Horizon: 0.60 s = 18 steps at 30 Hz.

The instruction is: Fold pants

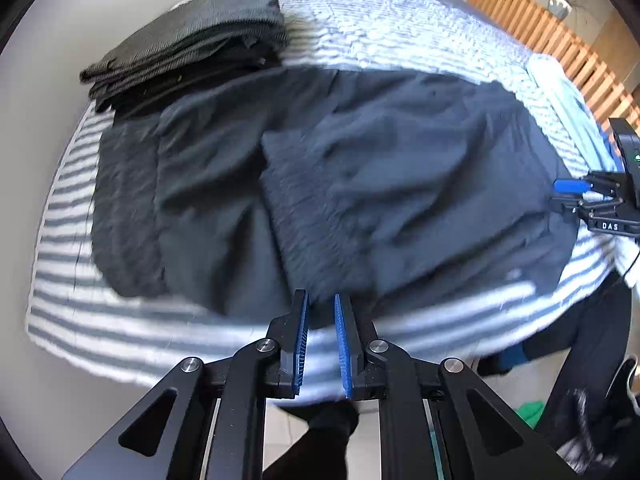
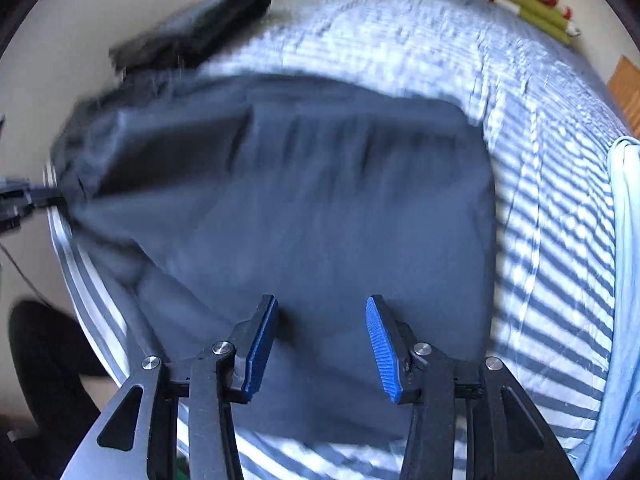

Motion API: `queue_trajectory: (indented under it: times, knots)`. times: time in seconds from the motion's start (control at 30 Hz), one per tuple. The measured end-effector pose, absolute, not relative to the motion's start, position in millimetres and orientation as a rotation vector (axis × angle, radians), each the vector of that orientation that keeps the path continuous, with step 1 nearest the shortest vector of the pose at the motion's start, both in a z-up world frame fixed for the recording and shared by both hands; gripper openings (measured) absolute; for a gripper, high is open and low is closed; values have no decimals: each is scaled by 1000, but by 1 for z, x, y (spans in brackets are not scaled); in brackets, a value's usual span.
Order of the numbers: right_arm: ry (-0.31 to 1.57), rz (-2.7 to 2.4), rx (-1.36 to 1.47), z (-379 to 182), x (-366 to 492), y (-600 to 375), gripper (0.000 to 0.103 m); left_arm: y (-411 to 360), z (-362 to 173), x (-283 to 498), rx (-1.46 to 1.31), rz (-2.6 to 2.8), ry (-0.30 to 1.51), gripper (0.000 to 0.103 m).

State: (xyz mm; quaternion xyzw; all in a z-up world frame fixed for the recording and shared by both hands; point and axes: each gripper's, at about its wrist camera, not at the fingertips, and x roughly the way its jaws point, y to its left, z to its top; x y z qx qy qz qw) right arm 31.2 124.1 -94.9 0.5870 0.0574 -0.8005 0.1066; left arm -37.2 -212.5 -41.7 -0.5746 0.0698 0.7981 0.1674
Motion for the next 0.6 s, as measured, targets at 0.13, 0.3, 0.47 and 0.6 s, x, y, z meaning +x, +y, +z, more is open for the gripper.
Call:
queue_trajectory:
  times: [0.13, 0.3, 0.47, 0.6]
  knots:
    - [110, -2329, 1701, -82, 39, 134, 40, -227, -16, -40, -1585, 2274, 11, 56]
    - [70, -2399, 1603, -57, 20, 128, 40, -222, -1, -78, -1527, 2355, -40, 91]
    - [121, -2321, 1673, -88, 14, 114, 40, -213, -47, -121, -1669, 2336, -48, 91]
    - [188, -2244, 1686, -105, 36, 108, 39, -212, -69, -129, -1693, 2304, -83, 89]
